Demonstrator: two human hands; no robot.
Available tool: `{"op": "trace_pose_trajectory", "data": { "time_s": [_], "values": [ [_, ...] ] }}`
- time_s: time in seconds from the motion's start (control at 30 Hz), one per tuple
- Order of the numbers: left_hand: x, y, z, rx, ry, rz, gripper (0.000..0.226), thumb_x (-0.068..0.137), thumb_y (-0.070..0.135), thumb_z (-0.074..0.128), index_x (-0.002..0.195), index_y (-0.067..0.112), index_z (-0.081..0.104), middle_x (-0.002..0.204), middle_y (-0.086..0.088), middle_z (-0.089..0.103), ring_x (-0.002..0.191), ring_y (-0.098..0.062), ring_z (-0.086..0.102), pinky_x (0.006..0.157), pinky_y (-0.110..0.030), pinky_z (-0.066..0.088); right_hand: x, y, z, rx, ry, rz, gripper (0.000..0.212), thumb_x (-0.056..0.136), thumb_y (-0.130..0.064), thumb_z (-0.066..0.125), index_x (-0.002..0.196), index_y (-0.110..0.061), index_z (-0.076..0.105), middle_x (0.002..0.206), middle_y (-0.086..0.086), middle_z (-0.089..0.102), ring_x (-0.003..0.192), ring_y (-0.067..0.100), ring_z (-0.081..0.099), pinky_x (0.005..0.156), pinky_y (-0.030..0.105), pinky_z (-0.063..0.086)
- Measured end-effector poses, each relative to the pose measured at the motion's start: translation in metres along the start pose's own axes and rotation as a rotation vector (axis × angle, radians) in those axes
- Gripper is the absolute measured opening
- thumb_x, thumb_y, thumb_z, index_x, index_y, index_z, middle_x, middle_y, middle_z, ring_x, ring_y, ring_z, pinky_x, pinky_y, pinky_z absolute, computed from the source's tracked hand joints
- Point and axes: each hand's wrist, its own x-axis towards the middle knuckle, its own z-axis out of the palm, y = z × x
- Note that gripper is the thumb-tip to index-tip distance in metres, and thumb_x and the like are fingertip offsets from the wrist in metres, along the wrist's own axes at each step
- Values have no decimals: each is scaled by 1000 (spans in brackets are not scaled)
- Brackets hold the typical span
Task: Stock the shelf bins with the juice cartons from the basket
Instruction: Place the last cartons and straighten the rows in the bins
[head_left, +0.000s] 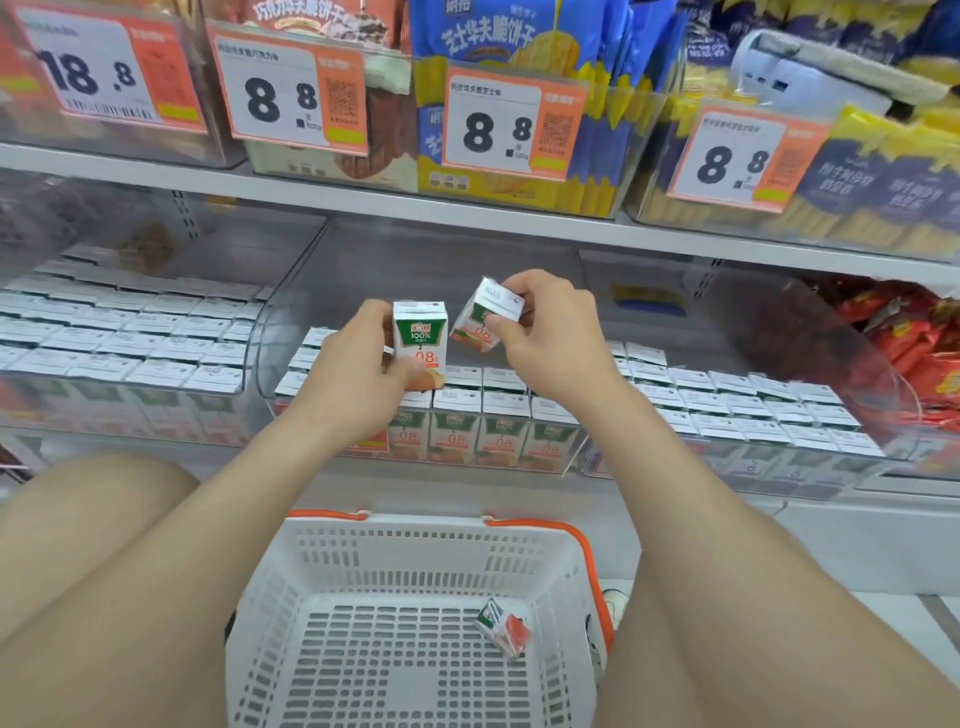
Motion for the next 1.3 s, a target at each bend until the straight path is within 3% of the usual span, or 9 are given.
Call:
{"op": "trace_pose_trajectory", "data": {
  "time_s": [0.2,0.33,0.47,0.63,0.8,0.87,0.97,1.07,1.3],
  "values": [
    [1,-6,-12,-31,64,-54,24,105,10,61,124,22,52,102,20,65,67,17,67,56,-11,48,11,0,34,-131,-333,47,17,101,-25,66,112,-12,70,91,6,69,83,27,65,77,43,58],
    [1,-8,-16,5,51,-7,27,105,14,62,128,27,56,107,21,65,72,19,67,60,-5,47,10,0,33,-188,-510,86,32,107,-22,44,129,-8,63,113,14,71,106,36,64,89,44,53],
    [1,-8,-14,-20,35,69,31,104,12,63,130,27,59,114,15,68,83,5,74,79,-22,58,2,-16,16,-39,-476,32,62,95,-13,53,156,-22,45,153,6,56,140,23,53,113,38,45],
    [2,-2,-7,120,15,366,37,101,19,68,135,30,60,121,10,66,112,-6,63,95,-31,53,-22,-31,-9,160,-257,-176,45,93,-35,75,136,-35,63,115,-20,71,100,0,68,84,18,54],
    [-1,-9,9,312,-80,337,60,98,50,67,149,25,47,147,3,50,137,-19,50,112,-49,44,-26,-14,-15,48,-8,-61,32,98,-27,70,130,-25,65,113,-10,72,103,10,64,89,28,50],
    [-6,-15,16,555,-189,309,76,98,72,47,158,28,35,166,1,32,155,-28,29,122,-56,29,-23,-6,-15,-5,26,0,35,98,-22,70,132,-22,62,123,-2,64,111,16,59,88,25,43],
    [-14,-16,24,815,-314,329,87,95,82,11,166,33,17,176,5,9,163,-27,7,129,-54,13,-18,4,-11,-149,-47,60,43,101,-16,67,142,-18,57,137,7,49,119,27,56,90,26,39],
    [-14,-13,25,847,-359,329,87,93,79,2,167,33,14,176,5,11,162,-24,12,127,-51,20,-8,8,1,-240,-156,54,45,102,-18,67,145,-17,56,139,12,51,125,35,55,102,42,48],
    [-17,-12,26,726,-285,423,51,106,47,44,152,25,43,160,0,43,146,-27,40,117,-46,35,4,19,17,-326,-446,99,46,103,-10,49,148,-18,52,146,15,56,132,33,52,94,34,44]
  ]
}}
